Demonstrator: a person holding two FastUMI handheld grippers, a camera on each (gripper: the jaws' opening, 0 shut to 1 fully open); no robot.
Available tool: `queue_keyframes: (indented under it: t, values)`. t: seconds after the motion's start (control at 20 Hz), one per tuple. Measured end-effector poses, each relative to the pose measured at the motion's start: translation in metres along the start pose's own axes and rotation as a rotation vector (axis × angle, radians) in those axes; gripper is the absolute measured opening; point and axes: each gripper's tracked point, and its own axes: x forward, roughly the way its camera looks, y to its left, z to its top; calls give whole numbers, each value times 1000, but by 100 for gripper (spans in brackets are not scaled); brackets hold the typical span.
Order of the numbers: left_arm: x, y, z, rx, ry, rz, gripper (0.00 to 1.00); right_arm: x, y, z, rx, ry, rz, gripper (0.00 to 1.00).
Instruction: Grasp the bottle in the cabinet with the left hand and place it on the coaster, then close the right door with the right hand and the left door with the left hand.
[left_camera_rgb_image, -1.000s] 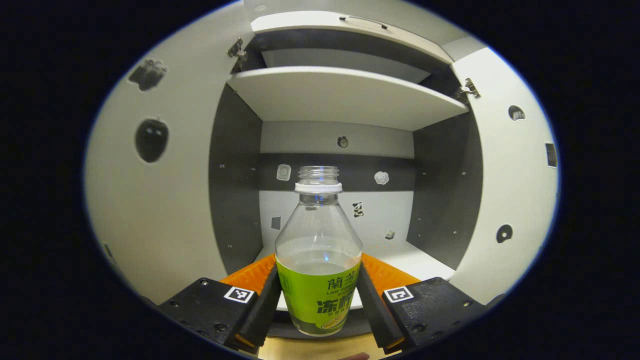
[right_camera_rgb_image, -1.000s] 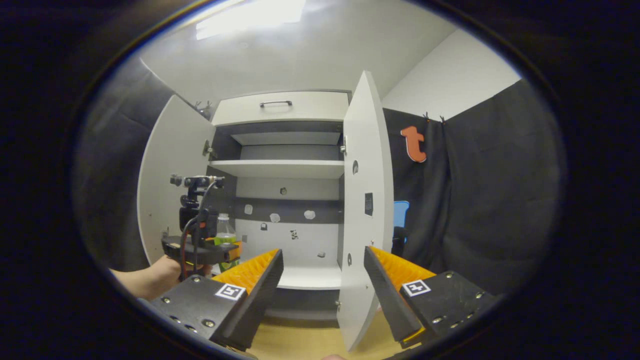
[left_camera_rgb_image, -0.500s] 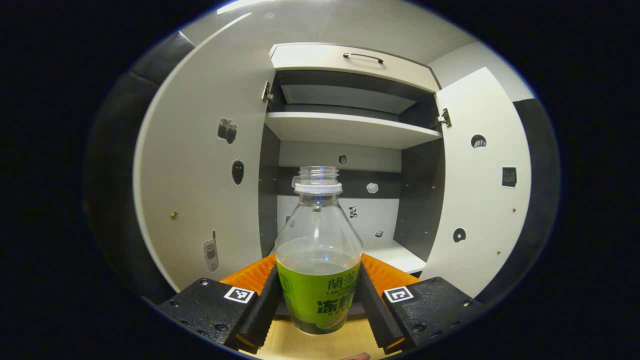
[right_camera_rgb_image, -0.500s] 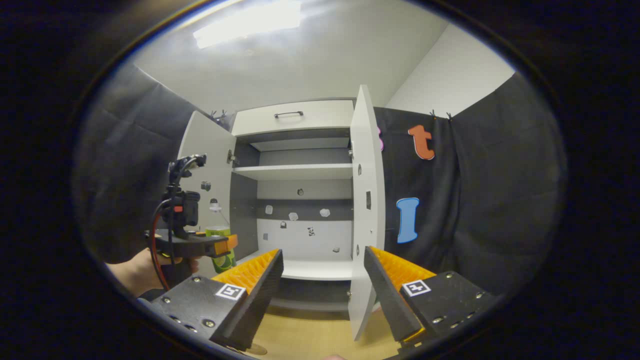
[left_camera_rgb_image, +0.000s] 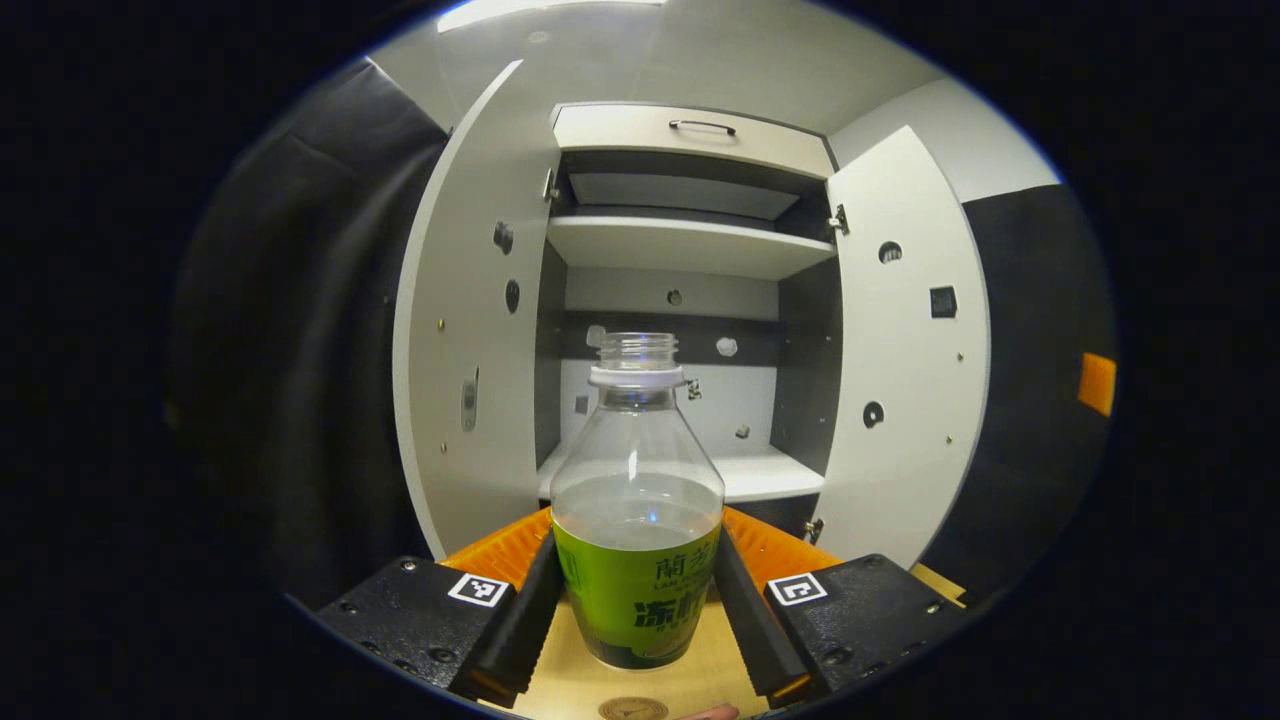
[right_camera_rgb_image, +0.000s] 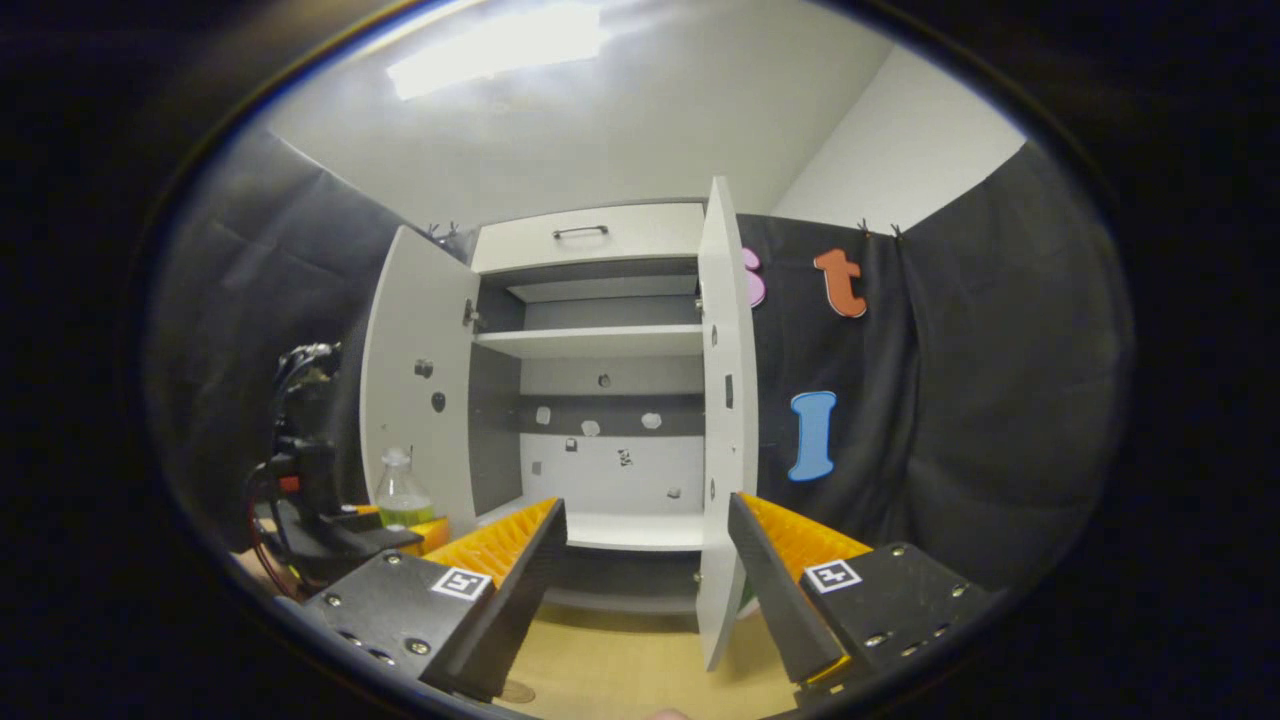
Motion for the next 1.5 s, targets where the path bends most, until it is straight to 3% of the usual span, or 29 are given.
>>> queue_keyframes:
  t: [0.15, 0.35, 0.6, 0.7, 0.95, 1.0, 1.25, 1.5]
  values:
    - [-12, -4, -48, -12, 53, -2, 82, 6, 1, -9, 5, 6, 7, 100]
    - [-22, -5, -99, -21, -28, -13, 80, 21, 0, -25, -5, 38, -5, 98]
    - [-22, -3, -180, 68, -22, -34, 80, 35, 4, -39, 11, 62, -11, 94]
    - [-21, -2, -204, 68, 0, -45, 80, 44, 8, -39, 36, 54, -6, 98]
    - [-12, 2, -245, 63, 54, -72, 80, 73, 8, -47, 59, 76, -25, 98]
    - [-10, 3, -253, 59, 65, -74, 80, 78, 8, -52, 53, 89, -29, 93]
    - [5, 9, -303, 106, 185, -88, 83, 89, -1, -75, -28, 154, -56, 98]
    - [2, 10, -305, 106, 216, -121, 84, 89, -19, -87, -23, 173, -93, 98]
